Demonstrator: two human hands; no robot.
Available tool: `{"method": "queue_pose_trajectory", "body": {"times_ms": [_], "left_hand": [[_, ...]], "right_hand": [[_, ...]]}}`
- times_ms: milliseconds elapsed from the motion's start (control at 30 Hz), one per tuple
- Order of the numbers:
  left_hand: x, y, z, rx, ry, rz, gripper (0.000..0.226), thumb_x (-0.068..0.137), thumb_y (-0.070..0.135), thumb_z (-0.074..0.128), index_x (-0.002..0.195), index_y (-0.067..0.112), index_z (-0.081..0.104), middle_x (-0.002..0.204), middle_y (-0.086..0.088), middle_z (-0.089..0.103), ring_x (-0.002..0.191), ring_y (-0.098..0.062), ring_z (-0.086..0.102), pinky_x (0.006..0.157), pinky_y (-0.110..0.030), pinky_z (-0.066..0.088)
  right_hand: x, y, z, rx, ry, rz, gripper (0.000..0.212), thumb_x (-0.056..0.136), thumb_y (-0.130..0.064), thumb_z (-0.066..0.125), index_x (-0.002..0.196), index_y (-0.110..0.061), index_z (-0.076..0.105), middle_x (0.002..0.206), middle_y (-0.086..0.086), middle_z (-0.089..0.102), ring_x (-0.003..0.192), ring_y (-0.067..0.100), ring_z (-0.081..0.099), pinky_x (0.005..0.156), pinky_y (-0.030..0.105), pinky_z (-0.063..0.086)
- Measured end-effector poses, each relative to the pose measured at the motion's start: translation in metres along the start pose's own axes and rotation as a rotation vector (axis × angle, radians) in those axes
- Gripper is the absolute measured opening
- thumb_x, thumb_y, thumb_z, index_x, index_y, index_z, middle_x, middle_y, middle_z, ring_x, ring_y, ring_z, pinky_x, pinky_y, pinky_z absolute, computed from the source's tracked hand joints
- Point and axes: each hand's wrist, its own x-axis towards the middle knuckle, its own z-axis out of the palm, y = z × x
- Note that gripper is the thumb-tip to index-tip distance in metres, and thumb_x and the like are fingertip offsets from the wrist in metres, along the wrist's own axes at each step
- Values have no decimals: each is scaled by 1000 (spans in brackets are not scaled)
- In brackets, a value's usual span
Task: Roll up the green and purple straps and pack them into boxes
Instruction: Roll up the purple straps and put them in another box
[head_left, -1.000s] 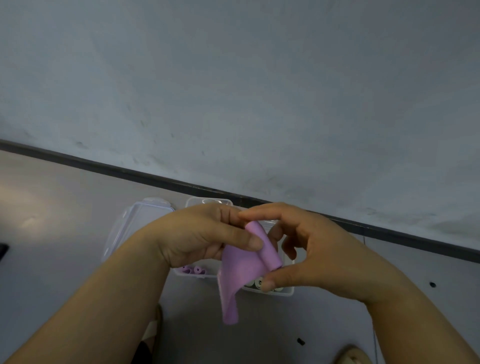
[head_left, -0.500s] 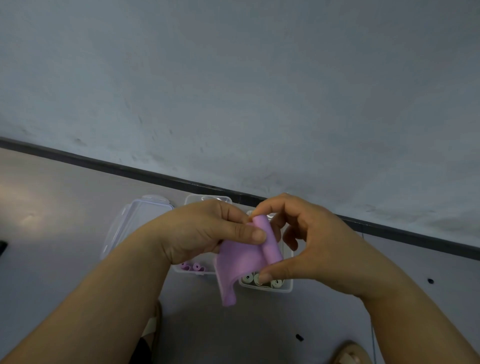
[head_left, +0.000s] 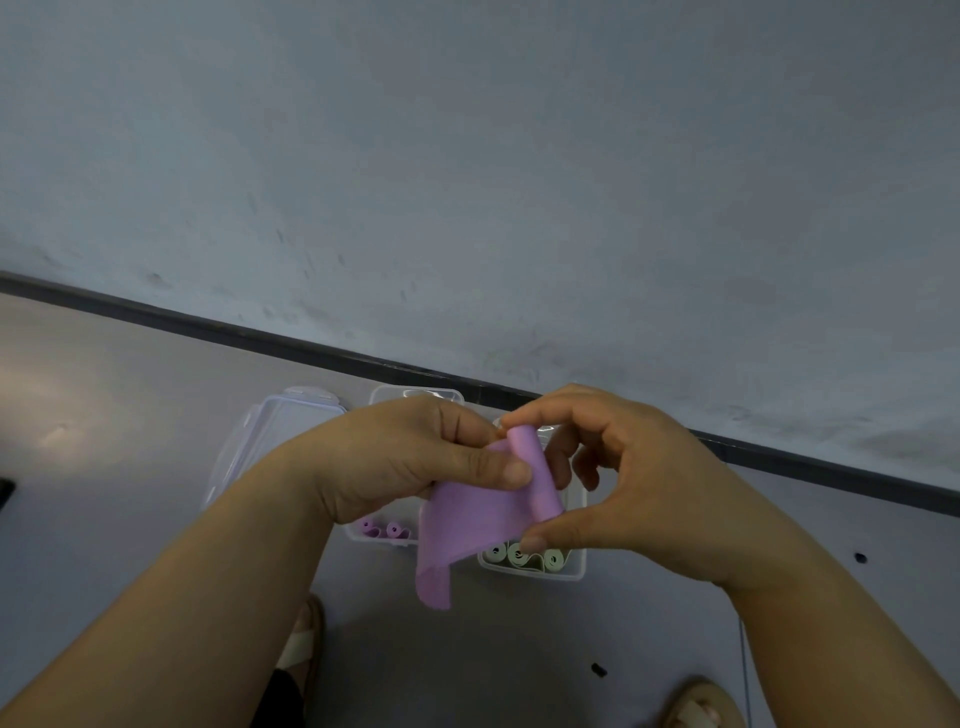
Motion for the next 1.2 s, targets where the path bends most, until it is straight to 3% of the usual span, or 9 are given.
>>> {"method": "queue_pose_trajectory", "body": {"times_ms": [233, 433, 767, 967, 1067, 1200], "left_hand": [[4, -1, 3, 20, 71, -30, 29, 56, 44, 83, 75, 24, 77, 81, -1, 73, 78, -16, 65, 77, -31, 51], [6, -4, 1, 32, 86, -25, 33, 53, 48, 76, 76, 24, 77, 80, 1, 72, 81, -18, 64, 79, -32, 50], [6, -4, 2, 47, 99, -21, 38, 49, 52, 73, 77, 27, 76, 82, 3, 72, 82, -14, 64, 78, -29, 51], [5, -3, 2, 67, 153, -31, 27, 60, 45, 80, 76, 24, 77, 81, 2, 72, 83, -19, 64, 82, -34, 51], [5, -3, 2, 38, 184, -16, 29, 58, 45, 75, 78, 23, 76, 84, 1, 72, 86, -21, 64, 81, -36, 51], [5, -2, 3, 9, 210, 10, 28, 56, 43, 70, 78, 27, 77, 84, 4, 73, 86, -19, 66, 79, -34, 53]], "right_hand": [[2, 2, 2, -101, 0, -30, 56, 58, -31, 83, 97, -50, 48, 101, -38, 46, 88, -8, 50, 71, 5, 42], [2, 7, 4, -93, -22, -37, 65, 60, -30, 84, 107, -50, 44, 108, -34, 43, 89, -4, 50, 70, 10, 44], [1, 12, 4, -130, 6, -63, 55, 59, -35, 84, 103, -43, 52, 104, -27, 47, 88, 4, 50, 70, 14, 45], [3, 13, 6, -144, 0, 0, 59, 60, -42, 80, 105, -52, 44, 107, -31, 43, 89, -1, 50, 70, 10, 44], [3, 11, 5, -96, -12, 85, 67, 58, -44, 80, 107, -58, 36, 109, -31, 44, 89, -5, 49, 69, 13, 43], [3, 8, 5, -53, -28, 112, 63, 59, -44, 79, 105, -58, 38, 106, -39, 45, 88, -7, 51, 68, 9, 46]]}}
